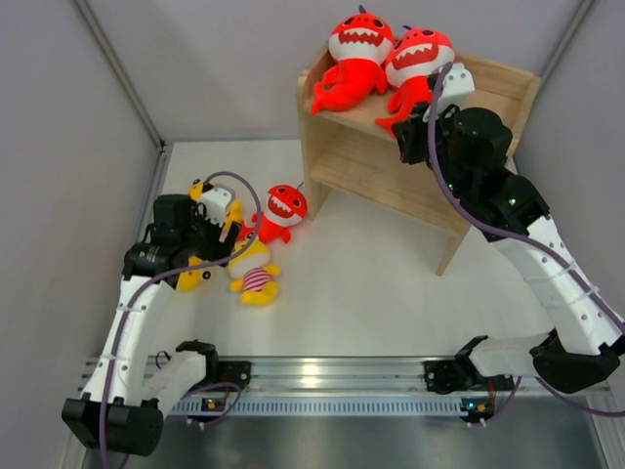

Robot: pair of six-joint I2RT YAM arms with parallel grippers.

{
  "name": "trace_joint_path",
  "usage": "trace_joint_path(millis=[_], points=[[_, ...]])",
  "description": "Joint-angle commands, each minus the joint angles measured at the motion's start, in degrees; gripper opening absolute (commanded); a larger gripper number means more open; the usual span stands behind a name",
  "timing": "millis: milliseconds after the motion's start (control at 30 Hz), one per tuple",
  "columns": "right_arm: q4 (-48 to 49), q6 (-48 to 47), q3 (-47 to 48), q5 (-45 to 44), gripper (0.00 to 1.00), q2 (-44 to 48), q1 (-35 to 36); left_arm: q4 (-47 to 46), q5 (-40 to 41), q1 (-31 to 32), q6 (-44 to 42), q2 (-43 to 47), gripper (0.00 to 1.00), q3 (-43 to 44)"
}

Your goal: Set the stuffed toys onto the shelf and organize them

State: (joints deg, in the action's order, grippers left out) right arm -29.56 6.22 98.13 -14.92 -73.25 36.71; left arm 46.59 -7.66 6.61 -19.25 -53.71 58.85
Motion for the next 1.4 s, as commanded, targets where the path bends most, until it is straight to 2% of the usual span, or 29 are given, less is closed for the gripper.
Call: trace_joint_path(millis=[0,100,200,300,333,500,600,700,733,867,1033,1167,1200,1233,1267,1333,1367], points=[[10.7,4.9,-3.4,0.2,0.0,1.7,1.3,-0.7,-0.2,0.0,-0.5,0.9,0.87,1.4],[14.0,5.9,-6.0,0.0,0.06,1.7,1.3,-0.6,-0.2,0.0,-0.8,0.8,0.87,1.4],[15.1,6.7,-6.1,0.6,0.16,0.7,1.3,-0.7,-0.7,0.0,-1.2,0.2,0.87,1.4],[15.1,7.0,-5.5,3.8,0.34,-0.4,1.2,-0.8,-1.7,0.0,-1.9,-1.2,0.87,1.4],[14.7,7.0,-5.5,3.8,0.45,-0.5,1.3,-0.9,-2.3,0.0,-2.3,-1.8,0.87,1.4],[14.2,6.1,-7.2,1.8,0.63,2.8,1.3,-1.2,-5.8,0.0,-4.6,-10.5,0.88,4.3],[13.7,4.9,-8.1,1.2,0.71,5.3,1.3,-4.5,-7.0,0.2,-5.0,-16.9,0.89,7.6],[13.9,2.8,-9.3,2.3,0.81,7.5,1.3,-15.1,-7.5,1.6,-4.7,-22.1,0.91,7.7],[14.1,1.7,-10.0,3.1,0.84,8.7,1.3,-21.4,-8.3,2.3,-3.4,-24.8,0.93,7.5],[14.6,-0.2,-11.3,5.1,0.86,11.2,1.3,-32.3,-11.7,3.1,-0.1,-33.5,0.94,8.5],[14.0,-1.6,-12.3,5.5,0.86,12.5,1.3,-37.4,-14.6,3.9,4.5,-44.8,0.94,13.6],[13.1,-2.2,-12.6,5.9,0.86,12.8,1.3,-39.7,-17.5,3.9,6.8,-49.2,0.94,16.4],[13.0,-2.4,-12.7,5.9,0.86,12.9,1.3,-39.7,-17.1,3.9,7.4,-50.0,0.92,17.0],[13.0,-2.7,-13.0,6.0,0.86,13.0,1.3,-39.6,-17.0,3.9,8.7,-51.5,0.85,17.3],[13.1,-2.9,-13.3,6.1,0.86,13.1,1.3,-39.6,-16.9,3.8,9.0,-52.0,0.68,17.8],[13.2,-3.6,-13.7,6.8,0.86,13.8,1.3,-39.6,-17.8,3.8,9.8,-52.7,0.52,17.4],[13.2,-3.8,-13.8,7.0,0.86,14.0,1.3,-39.6,-18.3,3.8,9.7,-52.5,0.39,16.6]])
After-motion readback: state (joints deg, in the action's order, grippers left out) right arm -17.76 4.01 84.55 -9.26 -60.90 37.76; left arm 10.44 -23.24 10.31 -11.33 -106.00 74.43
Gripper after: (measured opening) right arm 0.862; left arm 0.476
